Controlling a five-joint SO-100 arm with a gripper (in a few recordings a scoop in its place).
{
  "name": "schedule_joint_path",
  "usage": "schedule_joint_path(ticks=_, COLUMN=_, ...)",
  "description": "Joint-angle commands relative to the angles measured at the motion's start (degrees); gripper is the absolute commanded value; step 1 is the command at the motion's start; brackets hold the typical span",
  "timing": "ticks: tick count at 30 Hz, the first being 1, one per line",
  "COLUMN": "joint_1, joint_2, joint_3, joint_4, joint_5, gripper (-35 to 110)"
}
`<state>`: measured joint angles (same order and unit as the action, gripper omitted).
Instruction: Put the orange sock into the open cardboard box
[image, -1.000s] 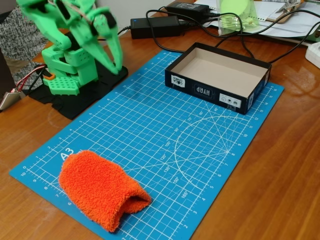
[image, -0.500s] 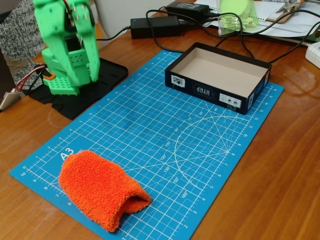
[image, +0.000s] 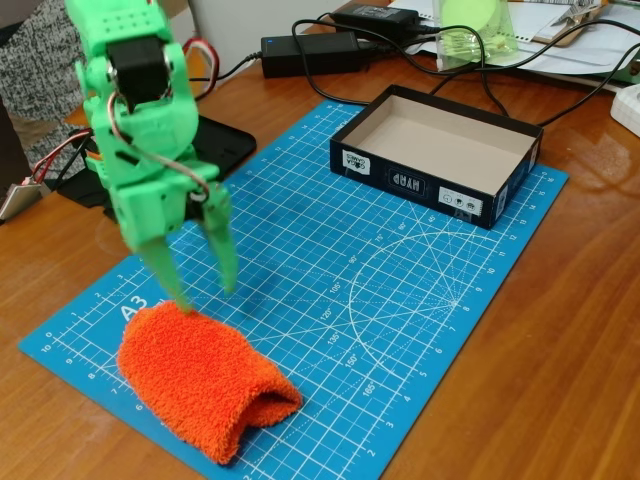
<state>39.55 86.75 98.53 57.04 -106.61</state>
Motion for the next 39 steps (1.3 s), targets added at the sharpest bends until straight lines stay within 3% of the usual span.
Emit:
schedule_joint_path(ticks=1, joint_1=4.6, joint_2=-0.3, joint_3=-5.4, joint_4=1.1, joint_5=-4.5, gripper=22)
schedule_joint_path(ticks=11, joint_1=11.9, joint_2=0.8, joint_3=-16.0, joint_4=1.2, joint_5=-10.3, gripper=26)
schedule_joint_path(ticks=16, joint_1=13.8, joint_2=0.5, joint_3=-8.0, joint_4=-6.3, joint_5=-12.0, gripper=34)
schedule_joint_path(ticks=23, joint_1=11.6, joint_2=-0.7, joint_3=-3.3, joint_4=-6.0, joint_5=-11.2, gripper=30)
schedule_joint_path(ticks=26, joint_1=11.1, joint_2=-1.0, joint_3=-2.6, joint_4=-4.7, joint_5=-13.4, gripper=40)
schedule_joint_path(ticks=28, joint_1=11.0, joint_2=-1.0, joint_3=-2.5, joint_4=-4.4, joint_5=-12.9, gripper=60)
schedule_joint_path(ticks=31, joint_1=11.2, joint_2=-1.0, joint_3=-2.1, joint_4=-4.5, joint_5=-13.9, gripper=70)
schedule_joint_path(ticks=39, joint_1=12.0, joint_2=-2.1, joint_3=-1.4, joint_4=-9.7, joint_5=-11.2, gripper=76)
